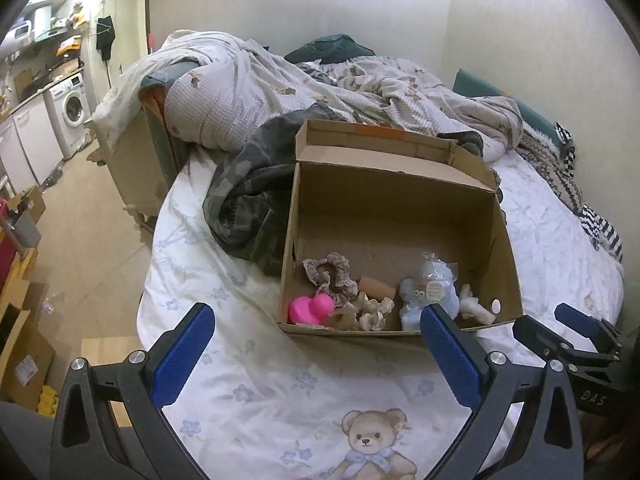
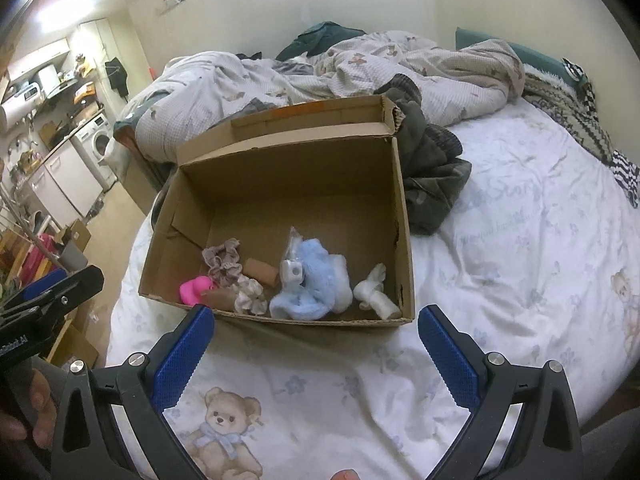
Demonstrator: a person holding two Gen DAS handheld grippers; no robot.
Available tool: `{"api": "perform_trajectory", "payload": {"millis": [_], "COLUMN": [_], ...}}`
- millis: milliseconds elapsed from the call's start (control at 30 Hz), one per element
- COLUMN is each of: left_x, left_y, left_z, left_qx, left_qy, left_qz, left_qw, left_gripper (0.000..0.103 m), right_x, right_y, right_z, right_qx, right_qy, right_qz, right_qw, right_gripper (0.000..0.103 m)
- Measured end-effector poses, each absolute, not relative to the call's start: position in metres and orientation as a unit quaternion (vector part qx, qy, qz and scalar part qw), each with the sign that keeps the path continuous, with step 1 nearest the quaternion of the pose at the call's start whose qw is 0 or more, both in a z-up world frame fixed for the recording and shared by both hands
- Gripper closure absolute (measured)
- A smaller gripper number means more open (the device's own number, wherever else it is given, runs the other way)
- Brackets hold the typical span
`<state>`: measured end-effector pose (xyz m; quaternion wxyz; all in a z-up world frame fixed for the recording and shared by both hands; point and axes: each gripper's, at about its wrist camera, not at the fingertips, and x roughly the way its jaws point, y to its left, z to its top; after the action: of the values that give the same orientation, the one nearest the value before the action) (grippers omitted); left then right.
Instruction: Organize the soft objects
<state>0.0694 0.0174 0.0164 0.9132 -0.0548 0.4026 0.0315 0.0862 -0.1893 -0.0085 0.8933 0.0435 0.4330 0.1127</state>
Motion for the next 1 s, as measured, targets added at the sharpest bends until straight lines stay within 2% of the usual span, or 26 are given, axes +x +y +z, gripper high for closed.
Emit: {"api": "perform_trajectory", "payload": {"millis": [1000], "left_x": [0.074], "left_y": [0.011], "left_z": [0.011], "left_qx": [-0.057], "left_qy": [0.423], "left_qz": [0.026], "left_qw": [0.904], "left_gripper": [0.0], "right_x": [0.088], "right_y": [-0.191], "right_z": [0.001], "right_qx": [0.046], "right_qy": [0.412], "right_qz": [0.104], "right_qw": [0.904], "right_gripper": [0.0]}}
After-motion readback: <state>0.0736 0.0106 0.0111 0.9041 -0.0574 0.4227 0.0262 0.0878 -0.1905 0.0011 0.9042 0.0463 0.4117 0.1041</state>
